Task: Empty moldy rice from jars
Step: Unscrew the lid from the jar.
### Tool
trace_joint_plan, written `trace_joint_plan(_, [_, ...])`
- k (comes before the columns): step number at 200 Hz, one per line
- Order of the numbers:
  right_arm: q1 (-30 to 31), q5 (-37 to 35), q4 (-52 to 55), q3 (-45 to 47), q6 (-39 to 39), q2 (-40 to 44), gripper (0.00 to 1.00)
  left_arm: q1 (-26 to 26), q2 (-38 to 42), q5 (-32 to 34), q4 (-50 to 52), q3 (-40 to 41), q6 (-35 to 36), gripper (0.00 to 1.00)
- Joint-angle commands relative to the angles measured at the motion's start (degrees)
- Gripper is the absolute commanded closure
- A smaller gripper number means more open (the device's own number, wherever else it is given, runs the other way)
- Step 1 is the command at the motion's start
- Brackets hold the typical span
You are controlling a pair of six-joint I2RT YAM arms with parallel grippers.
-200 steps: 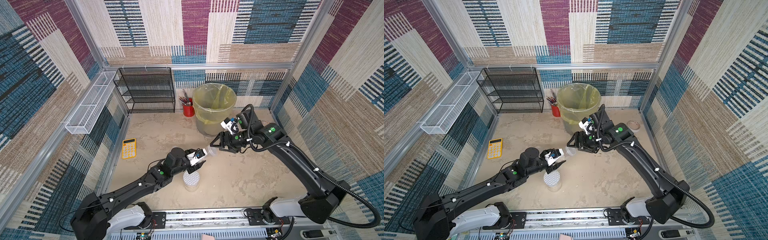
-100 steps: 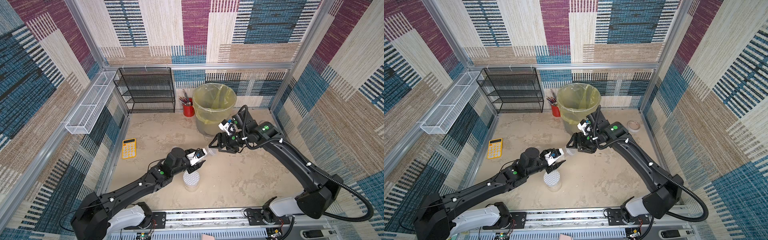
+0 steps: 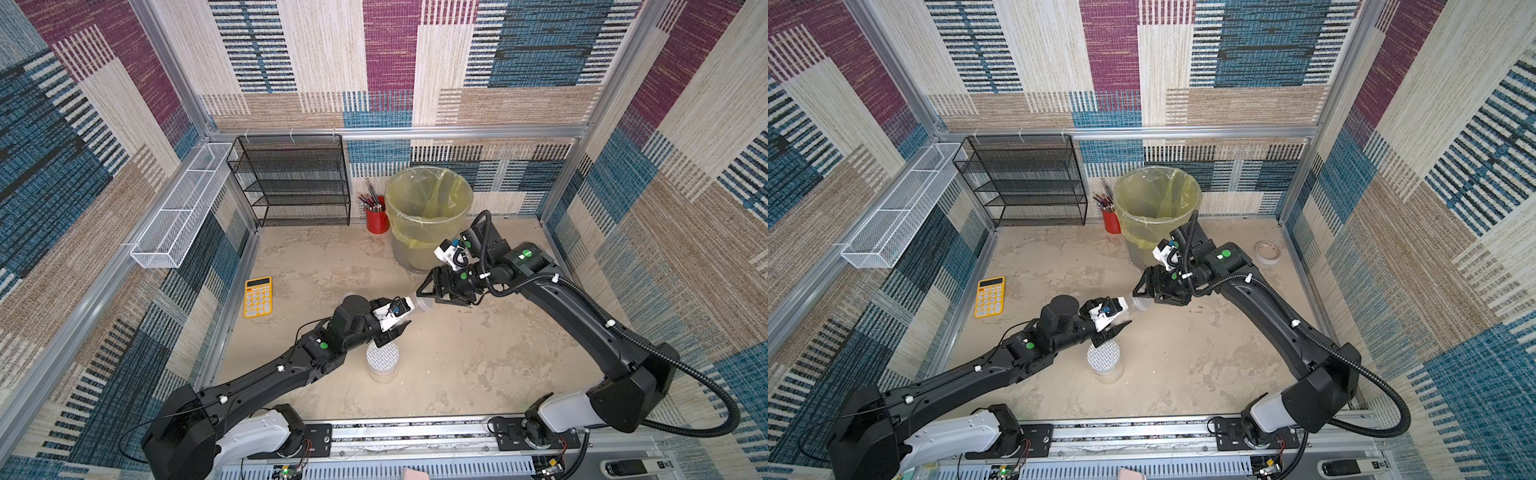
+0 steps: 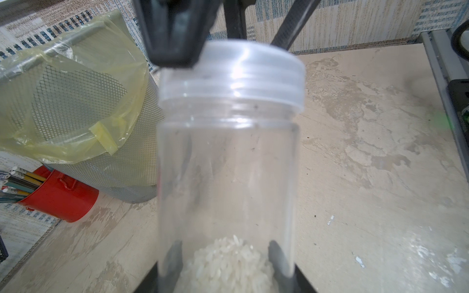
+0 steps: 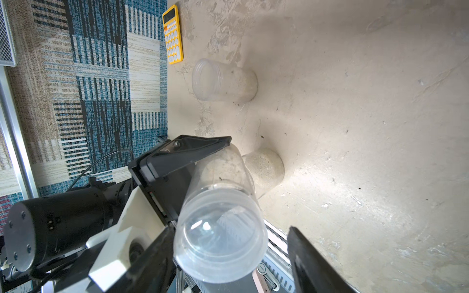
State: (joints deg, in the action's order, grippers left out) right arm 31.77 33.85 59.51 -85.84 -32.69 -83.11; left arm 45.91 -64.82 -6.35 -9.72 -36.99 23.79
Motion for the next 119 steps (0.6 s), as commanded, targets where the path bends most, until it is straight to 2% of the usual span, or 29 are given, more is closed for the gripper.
trace_joint_plan(1, [0.1, 1.3, -1.9, 0.5, 0.1, 0.3, 0.32, 0.1, -0.1, -0.3, -2.2, -0.2, -0.1, 1.00])
trace_joint_plan(119, [0.7, 2.2, -1.1, -0.4, 2.0, -0.8, 0.32, 0.1, -0.5, -0.3, -2.0, -0.4, -0.1, 1.00])
